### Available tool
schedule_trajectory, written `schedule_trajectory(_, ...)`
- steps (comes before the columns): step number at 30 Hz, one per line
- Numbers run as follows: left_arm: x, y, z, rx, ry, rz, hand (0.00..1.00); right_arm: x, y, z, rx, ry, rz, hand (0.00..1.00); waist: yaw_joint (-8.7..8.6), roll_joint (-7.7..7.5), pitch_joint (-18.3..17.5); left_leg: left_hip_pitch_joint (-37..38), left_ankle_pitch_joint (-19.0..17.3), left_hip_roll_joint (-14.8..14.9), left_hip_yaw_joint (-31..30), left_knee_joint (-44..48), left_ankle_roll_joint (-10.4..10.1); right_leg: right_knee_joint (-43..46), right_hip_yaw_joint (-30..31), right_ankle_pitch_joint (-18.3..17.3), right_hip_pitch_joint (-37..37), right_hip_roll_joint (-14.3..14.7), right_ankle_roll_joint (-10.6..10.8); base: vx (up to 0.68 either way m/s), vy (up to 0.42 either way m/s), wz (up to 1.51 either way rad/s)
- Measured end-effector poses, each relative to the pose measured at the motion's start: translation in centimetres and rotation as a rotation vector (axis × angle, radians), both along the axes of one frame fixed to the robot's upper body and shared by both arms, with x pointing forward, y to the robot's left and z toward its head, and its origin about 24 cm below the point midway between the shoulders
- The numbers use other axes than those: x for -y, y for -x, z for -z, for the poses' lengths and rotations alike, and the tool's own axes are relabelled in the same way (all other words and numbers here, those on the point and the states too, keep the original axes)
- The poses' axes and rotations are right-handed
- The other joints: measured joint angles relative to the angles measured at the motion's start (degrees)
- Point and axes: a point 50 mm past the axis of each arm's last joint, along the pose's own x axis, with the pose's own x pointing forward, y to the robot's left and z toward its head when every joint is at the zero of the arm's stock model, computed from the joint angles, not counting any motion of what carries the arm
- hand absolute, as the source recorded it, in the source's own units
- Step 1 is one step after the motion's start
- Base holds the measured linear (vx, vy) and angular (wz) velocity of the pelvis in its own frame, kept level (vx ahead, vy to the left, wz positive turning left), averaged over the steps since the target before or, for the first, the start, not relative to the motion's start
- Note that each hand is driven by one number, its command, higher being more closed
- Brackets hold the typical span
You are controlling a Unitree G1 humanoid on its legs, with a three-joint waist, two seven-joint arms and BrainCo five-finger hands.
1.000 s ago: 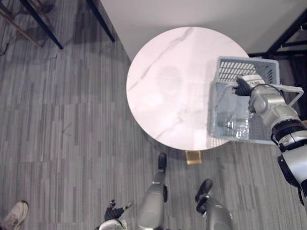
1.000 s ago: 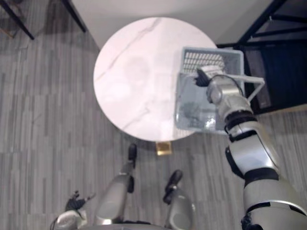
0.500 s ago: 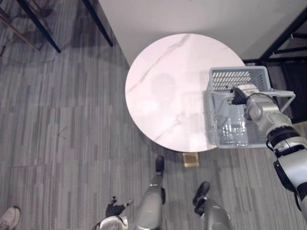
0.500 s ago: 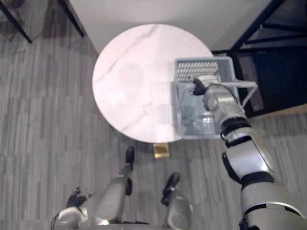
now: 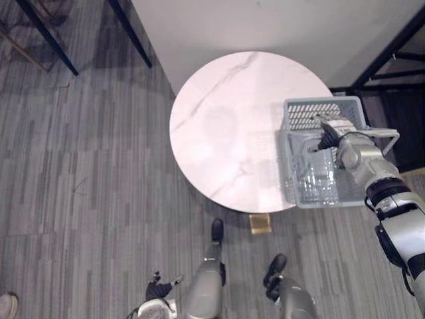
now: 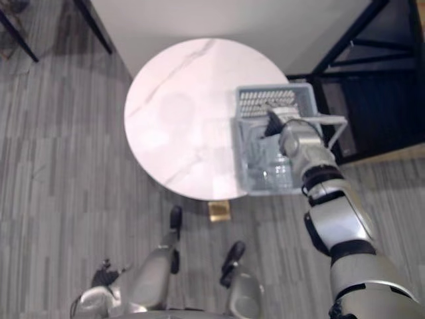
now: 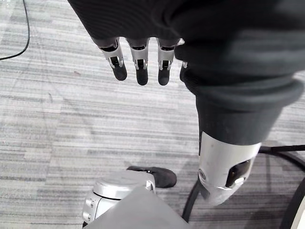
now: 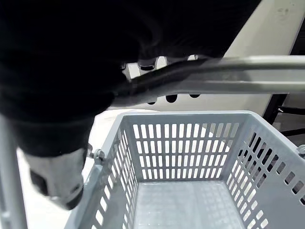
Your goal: Pick vegetable in the basket
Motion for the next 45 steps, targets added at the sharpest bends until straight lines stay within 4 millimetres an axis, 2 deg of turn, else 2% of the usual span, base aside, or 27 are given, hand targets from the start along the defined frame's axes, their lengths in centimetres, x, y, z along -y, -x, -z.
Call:
schedule_trajectory(4,0.0,0.0,0.0,-0.001,0.0,-0.001,0.0,-0.7,-0.1,-0.9,0.044,-0.002,-0.024,0.0,-0.86,-0.32,-0.18,0.11,0.11,0.15,0.27,-0.22,0.16,0.01,0.28,0.11,0.0,0.12,0.05,0.01,-0.011,-0.02)
schedule_trajectory(10,-0.2,0.1,0.0,0.0,-0.003,-0.009,0.0,-1.0,-0.1,-1.6,0.077,-0.032,-0.037,0.0,-1.08,-0.52,-0.31,0.73,-0.05,0.8,1.19,-0.24,0.0,0.0,1.29,0.21,0.03,0.66,0.12,0.0,-0.029,-0.09)
schedule_trajectory(24,-1.4,0.1,-0.3,0.0,-0.035,-0.014,0.0,0.7,0.2,-2.8,0.113,-0.041,-0.003,0.0,-1.64,-0.59,-0.36,0.77,-0.43,1.92,2.69,-0.23,-0.48,0.21,3.17,0.2,-1.07,1.7,0.1,0.01,-0.037,-0.06)
schedule_trajectory(27,-1.5,0.1,-0.4,-0.002,-0.039,-0.012,0.0,0.8,0.2,-2.9,0.114,-0.036,-0.002,0.0,-2.48,-0.55,-0.37,0.78,-0.41,1.91,2.76,-0.23,-0.45,0.15,3.37,0.2,-1.14,1.71,0.1,0.03,-0.033,-0.07)
schedule_trajectory(32,-1.2,-0.1,-0.4,-0.001,-0.038,0.01,0.0,1.8,0.4,-3.3,0.122,-0.018,0.023,0.0,-2.62,-0.27,-0.48,0.86,-0.37,2.02,3.84,-0.22,-0.38,0.13,4.37,0.2,-1.82,1.77,0.1,0.04,-0.029,-0.09)
schedule_trajectory(39,-0.8,-0.2,-0.3,-0.003,-0.036,0.031,0.0,1.9,0.4,-3.4,0.132,-0.013,0.025,0.0,-2.76,1.17,-0.39,0.85,-0.47,2.08,4.07,-0.23,-0.49,0.14,4.67,0.19,-2.05,1.84,0.09,0.01,-0.013,-0.02)
schedule_trajectory(45,-0.7,-0.2,-0.3,-0.003,-0.035,0.037,0.0,1.8,0.4,-3.4,0.135,-0.01,0.023,0.0,-2.52,1.8,-0.47,0.77,-0.55,2.05,3.99,-0.24,-0.54,0.04,4.6,0.19,-2.04,1.83,0.09,0.0,0.0,0.0)
